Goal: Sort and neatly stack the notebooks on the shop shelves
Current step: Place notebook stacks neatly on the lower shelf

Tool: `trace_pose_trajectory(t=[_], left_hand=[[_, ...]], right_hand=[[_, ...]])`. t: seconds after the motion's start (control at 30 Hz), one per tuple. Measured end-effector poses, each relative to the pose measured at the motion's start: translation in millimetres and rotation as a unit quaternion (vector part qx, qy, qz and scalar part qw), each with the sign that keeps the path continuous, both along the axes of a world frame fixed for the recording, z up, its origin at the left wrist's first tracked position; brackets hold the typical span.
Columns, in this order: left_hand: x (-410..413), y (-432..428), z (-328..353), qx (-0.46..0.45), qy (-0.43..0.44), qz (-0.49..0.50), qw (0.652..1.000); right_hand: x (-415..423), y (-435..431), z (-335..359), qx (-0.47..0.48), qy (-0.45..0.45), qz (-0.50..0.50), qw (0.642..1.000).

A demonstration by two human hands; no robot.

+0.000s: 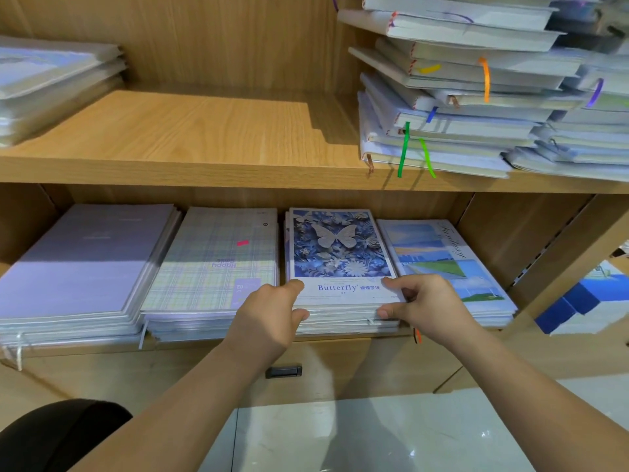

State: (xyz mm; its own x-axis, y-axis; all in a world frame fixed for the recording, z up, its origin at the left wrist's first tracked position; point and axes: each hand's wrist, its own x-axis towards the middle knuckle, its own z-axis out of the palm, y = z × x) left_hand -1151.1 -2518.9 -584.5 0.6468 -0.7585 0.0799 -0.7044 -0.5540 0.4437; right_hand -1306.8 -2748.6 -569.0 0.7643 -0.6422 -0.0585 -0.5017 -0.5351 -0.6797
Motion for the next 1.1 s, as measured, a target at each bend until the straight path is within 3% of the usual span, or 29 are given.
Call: trace_pose_trajectory(t=[0.23,0.5,0.7,1.1], left_hand=[[-4,-3,-7,0.026,-0.029,-0.001,0.999],[-7,-3,-14,0.026,-0.027,0.011,0.999],[-10,-9,-11,0.046,-0.023,0.021,0.998],[-12,-2,-13,0.046,-0.035,0.020,0.998]], right_hand=[[0,5,-2,-0.025,0.032,0.025,0.999],[-1,12,-15,-0.035,0.002,-0.030,0.999],[-1,21,-19,-0.075,0.049,0.001,0.996],[-9,25,-34,-0.139,-0.006,-0.035,0.990]])
